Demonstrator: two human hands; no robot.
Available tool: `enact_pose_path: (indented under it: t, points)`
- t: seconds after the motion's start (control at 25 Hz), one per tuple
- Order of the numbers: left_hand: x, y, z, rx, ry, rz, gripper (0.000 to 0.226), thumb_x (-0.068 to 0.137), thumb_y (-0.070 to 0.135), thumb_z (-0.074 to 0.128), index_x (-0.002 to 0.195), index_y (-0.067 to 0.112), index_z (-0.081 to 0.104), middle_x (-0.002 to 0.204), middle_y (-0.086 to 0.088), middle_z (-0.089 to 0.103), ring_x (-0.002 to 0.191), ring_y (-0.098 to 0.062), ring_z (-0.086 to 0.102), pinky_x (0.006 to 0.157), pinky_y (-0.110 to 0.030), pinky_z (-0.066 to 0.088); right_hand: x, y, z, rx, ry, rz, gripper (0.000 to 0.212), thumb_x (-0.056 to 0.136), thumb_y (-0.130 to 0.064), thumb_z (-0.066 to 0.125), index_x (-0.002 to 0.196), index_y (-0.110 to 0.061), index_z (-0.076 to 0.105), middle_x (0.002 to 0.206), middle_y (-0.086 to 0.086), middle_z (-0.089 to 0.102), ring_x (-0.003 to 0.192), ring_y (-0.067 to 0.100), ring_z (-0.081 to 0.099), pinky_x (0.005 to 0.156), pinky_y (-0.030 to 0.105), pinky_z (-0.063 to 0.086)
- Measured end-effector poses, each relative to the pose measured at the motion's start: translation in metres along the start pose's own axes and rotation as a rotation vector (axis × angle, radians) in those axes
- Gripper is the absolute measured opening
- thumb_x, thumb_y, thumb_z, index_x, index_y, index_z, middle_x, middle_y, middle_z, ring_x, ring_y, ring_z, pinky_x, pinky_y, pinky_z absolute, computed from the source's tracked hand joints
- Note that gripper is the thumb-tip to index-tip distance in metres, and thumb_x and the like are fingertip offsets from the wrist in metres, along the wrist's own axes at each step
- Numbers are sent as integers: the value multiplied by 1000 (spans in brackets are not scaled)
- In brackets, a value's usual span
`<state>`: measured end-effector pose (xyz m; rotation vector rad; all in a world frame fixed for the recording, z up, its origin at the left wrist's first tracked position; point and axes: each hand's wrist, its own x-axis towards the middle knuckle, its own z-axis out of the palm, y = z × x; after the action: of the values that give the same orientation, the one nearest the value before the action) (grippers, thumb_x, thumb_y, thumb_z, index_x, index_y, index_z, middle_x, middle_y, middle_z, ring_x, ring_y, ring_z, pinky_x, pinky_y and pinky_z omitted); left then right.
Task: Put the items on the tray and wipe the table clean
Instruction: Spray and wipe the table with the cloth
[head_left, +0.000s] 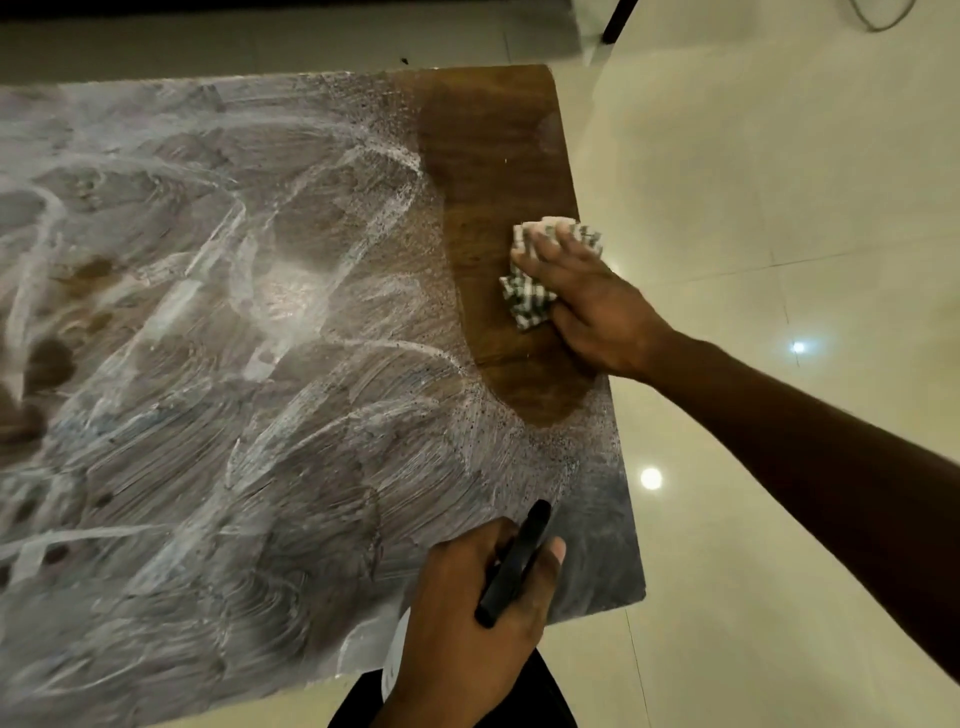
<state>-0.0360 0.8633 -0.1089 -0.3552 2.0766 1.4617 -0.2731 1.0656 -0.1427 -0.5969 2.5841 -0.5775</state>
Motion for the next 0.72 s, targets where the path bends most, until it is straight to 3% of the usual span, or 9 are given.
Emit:
enact_pose_path:
  t: [0.16, 0.24, 0.36, 0.44, 0.52, 0.6, 0.72]
  points:
    - [-19, -11, -1, 3, -14, -9, 54, 83, 75, 62, 84, 20, 64, 68, -4, 59, 59, -17, 61, 57, -32, 43, -87, -28, 46, -111, -233, -298, 77, 104, -14, 56, 169, -33, 20, 179, -2, 11, 167, 24, 3, 134, 51, 17]
    - [-29, -15, -4, -8, -35, -28, 54, 83, 77, 61, 82, 22, 61, 66, 0, 56, 59, -19, 60, 59, -30, 40, -141, -20, 48, -143, -283, -359, 75, 108, -19, 54, 170, -34, 16, 180, -7, 7, 167, 16, 1, 133, 47, 22]
    - [-44, -23, -4, 24, -28, 12, 51, 87, 76, 59, 74, 27, 56, 62, 5, 52, 53, -12, 53, 57, -24, 37, -150, -1, 32, -132, -152, -257, 70, 105, -6, 56, 168, -19, 27, 178, 6, 18, 166, 28, 13, 129, 54, 30]
    - [-53, -29, 2, 32, -7, 49, 47, 91, 71, 60, 69, 30, 55, 59, 6, 51, 52, -11, 52, 56, -21, 36, -114, -2, 31, -49, -17, -67, 66, 101, 0, 52, 163, -6, 34, 174, 21, 21, 163, 41, 15, 129, 62, 25]
    - [-62, -38, 5, 26, -8, 44, 45, 92, 69, 61, 66, 33, 54, 56, 5, 48, 49, -11, 48, 55, -24, 37, -83, -25, 41, 42, 44, 80, 72, 98, 4, 50, 166, -7, 29, 176, 20, 16, 164, 42, 7, 132, 60, 16]
    - [-72, -48, 5, 3, -23, 6, 48, 91, 69, 62, 65, 30, 52, 55, 3, 45, 48, -12, 44, 55, -29, 38, -100, -46, 70, 56, 21, 44, 75, 98, 8, 51, 167, -15, 31, 178, 12, 15, 166, 34, 5, 134, 56, 13]
    - [-86, -57, -1, 27, -20, -32, 53, 86, 74, 61, 72, 23, 52, 61, 0, 49, 53, -13, 48, 59, -34, 41, -199, -65, 110, -46, -178, -223, 69, 107, -10, 50, 169, -26, 25, 180, 0, 10, 167, 21, 4, 134, 50, 18]
